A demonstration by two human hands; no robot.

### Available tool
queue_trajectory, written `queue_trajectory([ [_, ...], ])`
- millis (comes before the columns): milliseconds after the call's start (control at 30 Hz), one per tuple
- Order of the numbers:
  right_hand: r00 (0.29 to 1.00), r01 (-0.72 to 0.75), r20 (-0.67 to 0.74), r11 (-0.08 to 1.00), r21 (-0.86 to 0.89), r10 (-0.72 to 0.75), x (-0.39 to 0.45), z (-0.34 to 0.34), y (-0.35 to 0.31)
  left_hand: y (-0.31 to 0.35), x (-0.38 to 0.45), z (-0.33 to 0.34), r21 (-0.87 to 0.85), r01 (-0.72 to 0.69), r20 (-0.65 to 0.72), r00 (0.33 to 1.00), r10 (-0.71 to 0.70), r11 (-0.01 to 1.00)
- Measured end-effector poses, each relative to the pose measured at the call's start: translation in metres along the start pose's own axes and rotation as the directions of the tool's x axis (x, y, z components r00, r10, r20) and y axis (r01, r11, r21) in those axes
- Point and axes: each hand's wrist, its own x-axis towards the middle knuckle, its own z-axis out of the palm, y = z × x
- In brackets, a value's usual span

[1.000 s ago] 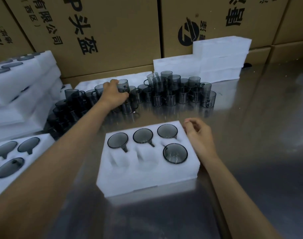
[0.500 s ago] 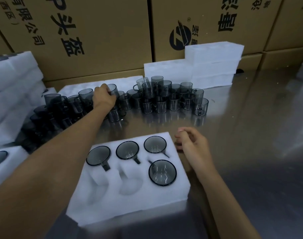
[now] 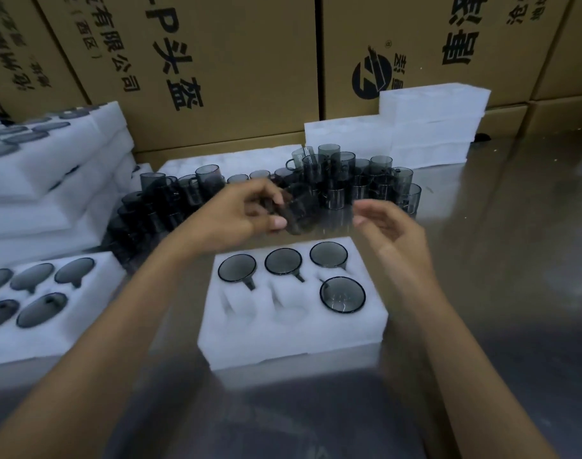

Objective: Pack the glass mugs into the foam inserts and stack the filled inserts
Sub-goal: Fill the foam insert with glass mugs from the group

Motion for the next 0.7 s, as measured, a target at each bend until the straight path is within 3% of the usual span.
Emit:
queue_trajectory([
  [100, 0.953, -0.041, 0.302, 0.998, 0.050, 0.024, -0.015, 0.007, -0.021, 0.006, -0.037, 0.010, -0.017, -0.009, 0.172, 0.985, 0.012, 1.000],
  [200, 0.875, -0.021, 0.477, 0.990, -0.138, 0.085, -0.027, 0.015, -0.029, 0.001, -0.059, 0.018, -0.071, 0.036, 0.208, 0.978, -0.020, 0.997],
  [367, 0.851, 0.011, 0.513, 0.971, -0.239, 0.116, -0.034, 0.021, -0.034, -0.005, -0.079, 0.027, -0.179, -0.017, 0.061, 0.998, 0.029, 0.984],
  [533, 0.846, 0.017, 0.521, 0.973, -0.230, 0.108, -0.035, 0.024, -0.034, -0.011, -0.084, 0.037, -0.193, -0.070, -0.097, 0.994, 0.052, 0.979],
  [700, 0.839, -0.022, 0.533, 0.984, -0.175, 0.114, -0.040, 0.030, -0.031, -0.020, -0.086, 0.039, -0.205, -0.040, -0.124, 0.992, 0.015, 0.978],
])
